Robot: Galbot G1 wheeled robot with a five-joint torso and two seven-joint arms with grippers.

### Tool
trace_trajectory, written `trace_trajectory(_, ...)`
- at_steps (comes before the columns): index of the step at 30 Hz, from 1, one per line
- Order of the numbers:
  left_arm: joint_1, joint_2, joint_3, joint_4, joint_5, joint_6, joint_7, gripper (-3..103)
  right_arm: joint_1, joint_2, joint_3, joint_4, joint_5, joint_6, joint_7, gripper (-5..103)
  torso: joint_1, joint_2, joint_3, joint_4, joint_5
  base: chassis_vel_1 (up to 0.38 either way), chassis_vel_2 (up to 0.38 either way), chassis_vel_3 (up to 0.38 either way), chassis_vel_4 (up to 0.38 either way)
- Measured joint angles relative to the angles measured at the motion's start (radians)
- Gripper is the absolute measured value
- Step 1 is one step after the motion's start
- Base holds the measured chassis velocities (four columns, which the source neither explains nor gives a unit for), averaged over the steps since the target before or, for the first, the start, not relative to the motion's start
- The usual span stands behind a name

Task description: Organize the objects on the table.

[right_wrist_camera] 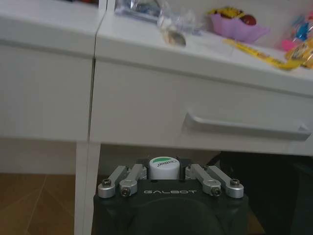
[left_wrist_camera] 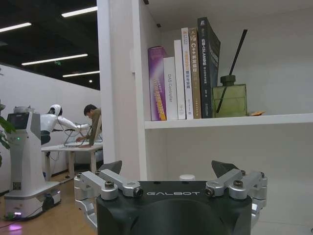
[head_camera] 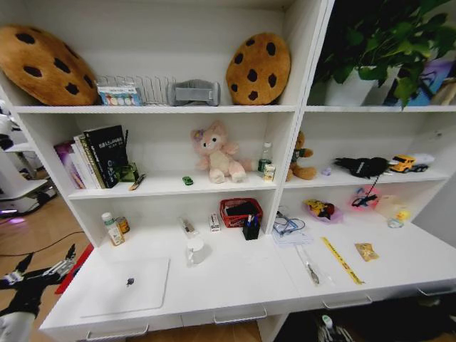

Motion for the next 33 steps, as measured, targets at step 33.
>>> trace_trajectory(33,0.000,0.000,0.000,0.000,0.000,0.000,0.000,100,0.679,0.058,-0.126,-0.813,-0.045,0.113,-0.060,29,0.000,0.000,0.000,0.0004,-0.0005,0.000,0.000,0.000,0.000)
